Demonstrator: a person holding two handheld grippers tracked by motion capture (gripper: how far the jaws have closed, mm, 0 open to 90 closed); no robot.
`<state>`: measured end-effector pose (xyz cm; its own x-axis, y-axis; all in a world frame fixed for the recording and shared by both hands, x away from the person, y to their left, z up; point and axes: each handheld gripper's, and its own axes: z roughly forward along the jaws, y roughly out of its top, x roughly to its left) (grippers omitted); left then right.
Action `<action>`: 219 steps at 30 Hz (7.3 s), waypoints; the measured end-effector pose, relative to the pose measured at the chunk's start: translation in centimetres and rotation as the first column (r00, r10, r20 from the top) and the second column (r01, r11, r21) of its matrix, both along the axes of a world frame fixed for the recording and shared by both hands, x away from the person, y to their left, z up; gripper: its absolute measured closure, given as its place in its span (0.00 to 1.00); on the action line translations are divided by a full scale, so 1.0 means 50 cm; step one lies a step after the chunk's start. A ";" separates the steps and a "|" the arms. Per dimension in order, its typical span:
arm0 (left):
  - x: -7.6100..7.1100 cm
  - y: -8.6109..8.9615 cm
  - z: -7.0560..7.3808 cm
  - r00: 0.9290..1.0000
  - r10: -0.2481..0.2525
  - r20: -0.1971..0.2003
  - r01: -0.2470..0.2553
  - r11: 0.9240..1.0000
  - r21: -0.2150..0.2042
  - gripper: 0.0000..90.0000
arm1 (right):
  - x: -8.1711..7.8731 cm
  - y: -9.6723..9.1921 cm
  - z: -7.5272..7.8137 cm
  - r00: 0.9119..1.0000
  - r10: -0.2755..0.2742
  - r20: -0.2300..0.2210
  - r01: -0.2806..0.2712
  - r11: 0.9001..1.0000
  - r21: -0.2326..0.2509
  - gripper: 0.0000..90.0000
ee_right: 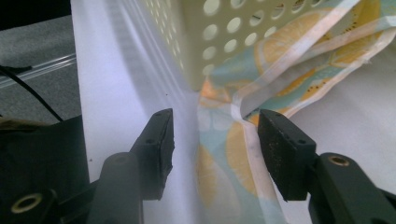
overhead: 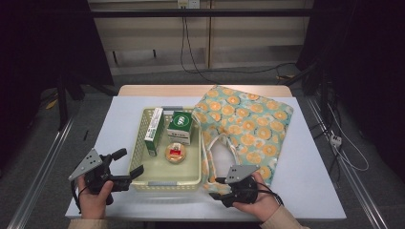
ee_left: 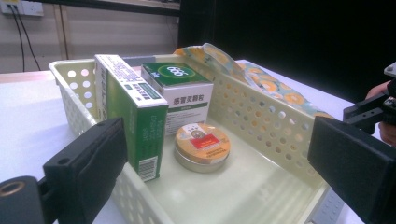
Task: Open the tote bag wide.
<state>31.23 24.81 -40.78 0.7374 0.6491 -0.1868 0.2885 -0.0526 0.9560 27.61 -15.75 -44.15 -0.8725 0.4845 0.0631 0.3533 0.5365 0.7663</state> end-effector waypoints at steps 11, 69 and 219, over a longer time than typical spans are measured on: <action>0.000 -0.002 0.000 1.000 -0.005 0.000 0.005 1.000 0.002 0.05 | -0.002 -0.002 0.001 1.000 -0.001 0.015 0.001 1.000 -0.011 0.71; 0.003 0.004 0.000 1.000 -0.001 -0.013 0.001 1.000 -0.022 0.06 | 0.306 -0.323 -0.004 0.792 -0.609 -0.039 0.608 0.793 -0.049 0.88; 0.004 -0.011 0.002 1.000 -0.026 -0.013 0.026 1.000 -0.008 0.06 | 0.162 -0.075 -0.023 0.972 -0.235 -0.019 0.229 0.961 -0.153 0.52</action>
